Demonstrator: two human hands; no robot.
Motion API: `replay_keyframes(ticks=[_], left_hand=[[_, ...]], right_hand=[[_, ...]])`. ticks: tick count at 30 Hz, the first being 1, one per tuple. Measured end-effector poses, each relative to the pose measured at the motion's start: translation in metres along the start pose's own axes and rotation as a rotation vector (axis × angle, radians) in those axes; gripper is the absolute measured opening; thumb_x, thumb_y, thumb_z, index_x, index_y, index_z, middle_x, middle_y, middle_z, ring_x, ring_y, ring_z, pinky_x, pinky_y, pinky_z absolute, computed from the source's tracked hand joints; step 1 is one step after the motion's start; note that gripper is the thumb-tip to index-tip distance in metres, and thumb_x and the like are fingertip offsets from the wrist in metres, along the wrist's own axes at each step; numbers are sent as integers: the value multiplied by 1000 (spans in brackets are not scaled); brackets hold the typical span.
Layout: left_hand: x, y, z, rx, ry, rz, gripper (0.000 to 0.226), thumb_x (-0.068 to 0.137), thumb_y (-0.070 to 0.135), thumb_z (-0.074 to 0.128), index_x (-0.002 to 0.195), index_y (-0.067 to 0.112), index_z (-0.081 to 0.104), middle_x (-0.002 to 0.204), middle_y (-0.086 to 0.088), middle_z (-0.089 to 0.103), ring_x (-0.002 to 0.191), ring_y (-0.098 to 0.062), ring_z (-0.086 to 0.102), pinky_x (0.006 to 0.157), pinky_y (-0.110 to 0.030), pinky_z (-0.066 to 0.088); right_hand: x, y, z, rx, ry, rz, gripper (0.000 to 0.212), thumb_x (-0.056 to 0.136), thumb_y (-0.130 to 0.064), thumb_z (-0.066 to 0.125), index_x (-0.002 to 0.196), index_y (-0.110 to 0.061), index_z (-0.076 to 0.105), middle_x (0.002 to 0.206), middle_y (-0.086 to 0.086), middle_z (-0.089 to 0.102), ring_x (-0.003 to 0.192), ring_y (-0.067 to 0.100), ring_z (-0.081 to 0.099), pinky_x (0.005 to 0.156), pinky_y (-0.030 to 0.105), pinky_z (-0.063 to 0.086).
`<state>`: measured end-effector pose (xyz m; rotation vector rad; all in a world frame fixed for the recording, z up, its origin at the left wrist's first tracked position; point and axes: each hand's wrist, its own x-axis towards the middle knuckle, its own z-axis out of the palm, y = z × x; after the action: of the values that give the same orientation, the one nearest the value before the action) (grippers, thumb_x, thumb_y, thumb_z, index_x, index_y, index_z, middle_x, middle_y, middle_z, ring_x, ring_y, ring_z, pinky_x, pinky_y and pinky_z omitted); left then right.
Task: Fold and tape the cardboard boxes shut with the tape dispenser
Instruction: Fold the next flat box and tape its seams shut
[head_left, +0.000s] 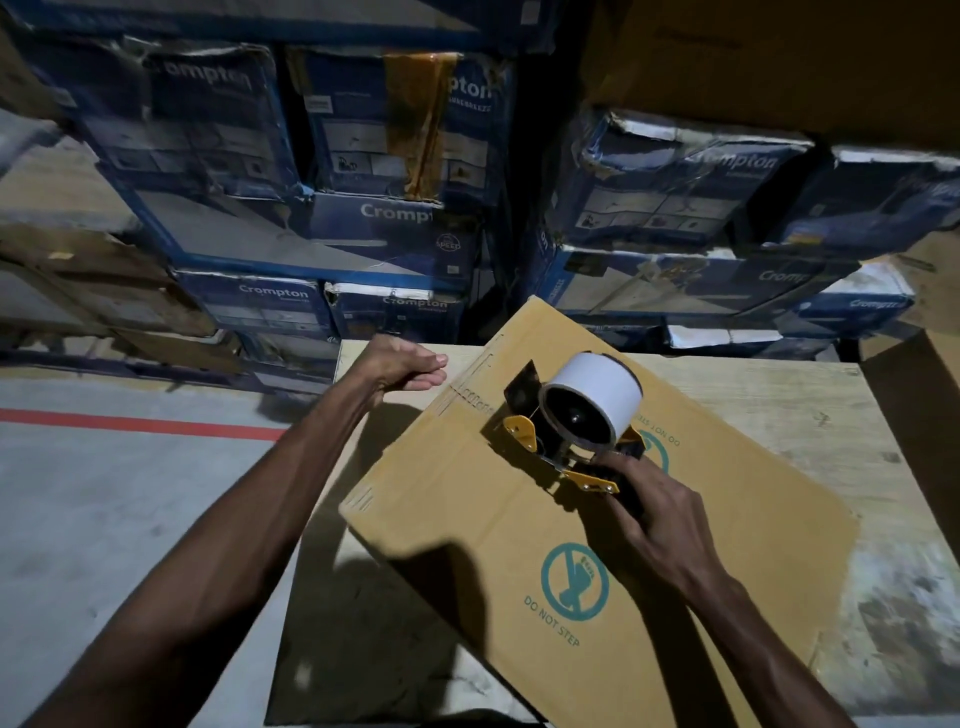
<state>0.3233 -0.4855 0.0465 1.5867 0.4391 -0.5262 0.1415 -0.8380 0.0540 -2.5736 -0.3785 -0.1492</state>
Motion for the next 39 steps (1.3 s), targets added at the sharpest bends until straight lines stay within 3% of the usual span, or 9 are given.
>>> replay_keyframes(ticks=[3, 9, 18, 24, 27, 33, 35, 37, 39], left_hand=[[14, -2, 3, 5, -21, 2, 26, 82, 9, 84, 103, -3, 75, 91, -22, 78, 68, -15, 74, 62, -19, 61], [27, -20, -5, -24, -23, -9, 28, 79, 12, 86, 100, -4, 76, 93, -23, 77, 69, -15, 73, 64, -19, 61], [35, -35, -3, -21, -5, 27, 28, 83, 10, 85, 103, -6, 75, 91, -23, 77, 68, -14, 75, 61, -18, 59], [39, -42, -2, -5, 3, 35, 28, 83, 9, 85, 102, -7, 75, 90, -23, 77, 67, -14, 74, 59, -17, 57], [42, -49, 2, -5, 1, 29, 27, 83, 9, 85, 101, -8, 75, 84, -20, 77, 65, -13, 71, 60, -17, 57], [43, -66, 16, -39, 59, 20, 12, 84, 10, 84, 88, 0, 78, 66, -6, 71, 54, -11, 54, 57, -18, 54], [45, -72, 19, -56, 98, 7, 17, 78, 17, 89, 85, 4, 80, 74, -10, 75, 62, -19, 64, 67, -29, 60], [48, -80, 21, -59, 133, -44, 37, 66, 35, 96, 87, 9, 82, 85, -12, 79, 83, -31, 76, 85, -45, 63], [44, -83, 23, -35, 198, -88, 64, 58, 50, 96, 107, 12, 80, 101, -11, 79, 97, -31, 75, 94, -44, 61]], right_hand=[[6, 0, 6, -76, -8, -3, 67, 81, -11, 84, 135, -35, 51, 108, 0, 70, 80, 18, 67, 64, 27, 53], [13, 0, 13, -125, -1, -49, 64, 82, -13, 83, 134, -32, 52, 111, -1, 70, 75, 14, 63, 57, 26, 50], [13, 2, 24, -145, -14, -23, 59, 85, -14, 81, 133, -34, 53, 106, -3, 68, 74, 16, 61, 54, 29, 50], [13, 4, 28, -182, -48, -3, 55, 86, -19, 81, 133, -34, 55, 113, -4, 68, 75, 13, 60, 57, 21, 40], [14, 4, 30, -193, -56, -5, 55, 86, -20, 81, 133, -33, 55, 114, -4, 68, 73, 13, 61, 57, 20, 36], [14, 4, 34, -187, -71, 4, 53, 88, -23, 80, 133, -33, 54, 113, -5, 67, 75, 13, 62, 55, 23, 45], [14, 5, 34, -177, -67, -2, 53, 88, -22, 81, 133, -33, 54, 112, -5, 67, 74, 13, 62, 53, 25, 47], [15, 6, 35, -178, -65, -4, 55, 86, -20, 82, 132, -32, 55, 109, -4, 67, 72, 12, 61, 52, 23, 45], [14, 7, 36, -183, -75, 6, 54, 86, -21, 82, 131, -32, 55, 107, -4, 66, 72, 11, 60, 55, 21, 42]])
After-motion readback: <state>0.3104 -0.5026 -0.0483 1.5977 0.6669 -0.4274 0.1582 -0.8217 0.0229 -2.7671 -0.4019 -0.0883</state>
